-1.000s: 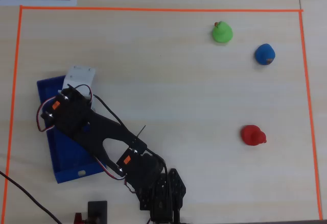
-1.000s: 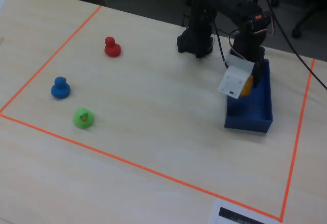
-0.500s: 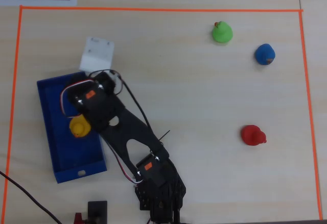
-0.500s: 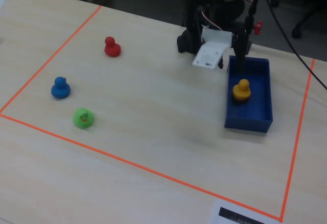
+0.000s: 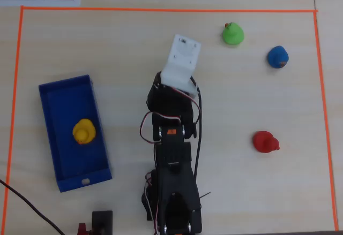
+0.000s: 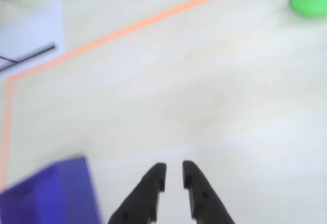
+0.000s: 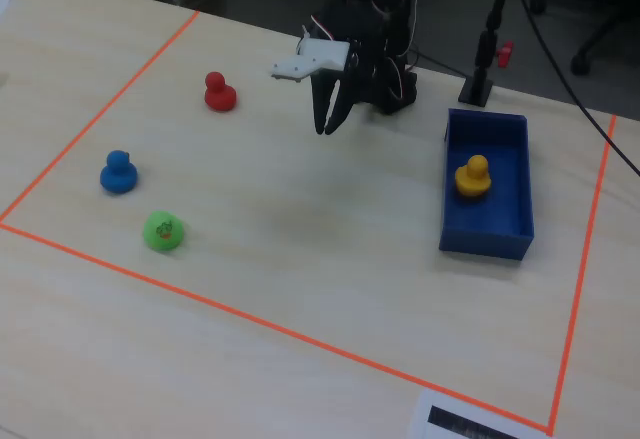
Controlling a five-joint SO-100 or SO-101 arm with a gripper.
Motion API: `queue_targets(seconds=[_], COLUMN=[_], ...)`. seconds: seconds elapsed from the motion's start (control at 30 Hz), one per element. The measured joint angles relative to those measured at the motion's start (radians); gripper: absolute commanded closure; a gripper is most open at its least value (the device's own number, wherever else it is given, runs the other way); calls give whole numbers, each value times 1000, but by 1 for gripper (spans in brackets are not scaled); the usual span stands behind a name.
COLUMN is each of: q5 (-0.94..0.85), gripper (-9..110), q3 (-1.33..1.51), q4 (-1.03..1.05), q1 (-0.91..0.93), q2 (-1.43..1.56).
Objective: Grasp yellow duck and put it into box.
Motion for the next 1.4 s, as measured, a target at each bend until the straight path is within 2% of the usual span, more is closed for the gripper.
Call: queue_targets(seconds=[0.17,0.37,0.77,0.87,0.93,1.4], q5=[-12,-41,-92,-103,-103,-98], gripper=[101,101,101,101,97,97], q3=[434,696,716,716,716,716], q4=[-58,115,492,514,514,514], q1=[-2,0,5,5,5,5], q2=[267,575,787,788,788,788])
